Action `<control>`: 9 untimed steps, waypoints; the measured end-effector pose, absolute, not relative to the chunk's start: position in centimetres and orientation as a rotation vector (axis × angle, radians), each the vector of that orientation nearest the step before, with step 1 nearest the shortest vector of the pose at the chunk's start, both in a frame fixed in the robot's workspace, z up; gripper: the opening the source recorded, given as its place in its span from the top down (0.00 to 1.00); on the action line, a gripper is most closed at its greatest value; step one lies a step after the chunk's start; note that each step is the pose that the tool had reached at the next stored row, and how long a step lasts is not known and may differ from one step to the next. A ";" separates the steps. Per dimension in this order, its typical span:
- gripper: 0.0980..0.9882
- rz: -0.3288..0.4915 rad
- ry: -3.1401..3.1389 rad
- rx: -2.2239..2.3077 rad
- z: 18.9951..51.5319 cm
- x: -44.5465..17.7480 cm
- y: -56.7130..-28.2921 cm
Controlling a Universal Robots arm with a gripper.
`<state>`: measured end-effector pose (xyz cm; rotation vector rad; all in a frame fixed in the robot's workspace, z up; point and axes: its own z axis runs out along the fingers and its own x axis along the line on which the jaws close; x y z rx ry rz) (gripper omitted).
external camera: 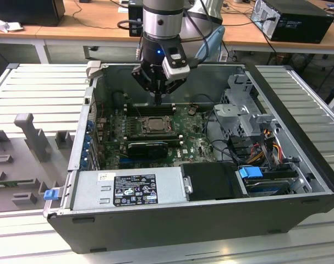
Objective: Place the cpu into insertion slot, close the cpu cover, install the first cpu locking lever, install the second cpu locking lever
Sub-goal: 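Install the first cpu locking lever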
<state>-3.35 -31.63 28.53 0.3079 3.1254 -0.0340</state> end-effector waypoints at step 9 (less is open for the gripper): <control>0.99 -0.034 3.138 0.084 28.5 -3.4 -31.6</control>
